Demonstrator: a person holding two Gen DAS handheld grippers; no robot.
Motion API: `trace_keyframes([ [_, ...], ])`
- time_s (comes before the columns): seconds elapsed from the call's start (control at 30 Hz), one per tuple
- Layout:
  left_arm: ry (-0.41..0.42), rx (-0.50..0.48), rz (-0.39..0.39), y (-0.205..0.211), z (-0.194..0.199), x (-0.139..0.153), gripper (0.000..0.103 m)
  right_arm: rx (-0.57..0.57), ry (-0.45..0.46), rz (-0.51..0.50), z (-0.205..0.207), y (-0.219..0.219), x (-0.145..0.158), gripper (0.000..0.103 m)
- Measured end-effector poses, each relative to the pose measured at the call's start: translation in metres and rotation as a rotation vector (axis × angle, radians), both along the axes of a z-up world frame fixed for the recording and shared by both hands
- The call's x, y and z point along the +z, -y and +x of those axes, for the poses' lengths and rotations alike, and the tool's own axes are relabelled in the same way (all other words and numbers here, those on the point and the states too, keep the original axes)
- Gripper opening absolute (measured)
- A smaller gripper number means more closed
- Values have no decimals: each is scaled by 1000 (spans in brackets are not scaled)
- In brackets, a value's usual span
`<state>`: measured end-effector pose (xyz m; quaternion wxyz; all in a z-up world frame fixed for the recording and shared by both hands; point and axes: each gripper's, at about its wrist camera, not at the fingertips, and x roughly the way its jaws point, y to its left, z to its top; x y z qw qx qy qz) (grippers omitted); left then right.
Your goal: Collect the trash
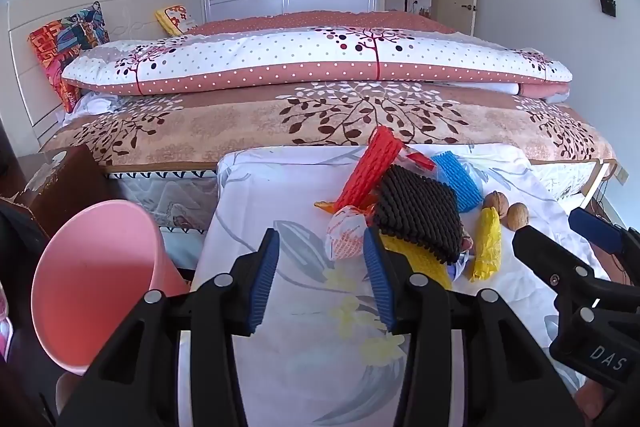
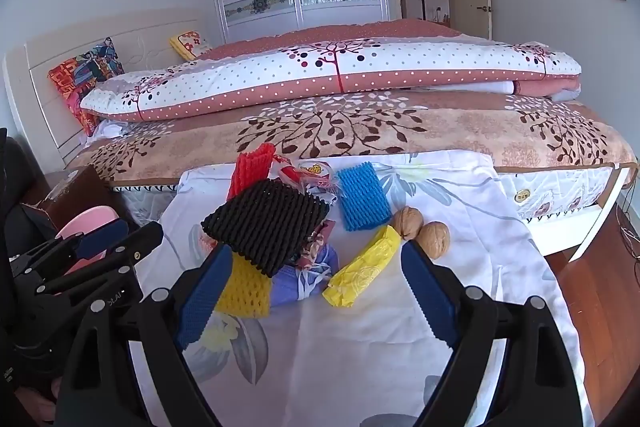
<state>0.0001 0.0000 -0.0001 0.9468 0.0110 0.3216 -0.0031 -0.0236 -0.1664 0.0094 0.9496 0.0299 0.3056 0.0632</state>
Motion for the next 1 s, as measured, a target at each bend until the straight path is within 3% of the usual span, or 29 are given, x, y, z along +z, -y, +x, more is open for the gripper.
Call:
trace_keyframes([
  [1.0,34,-22,-23,-1,-6,5,44,13,18,-15,-1,-8,7,85],
])
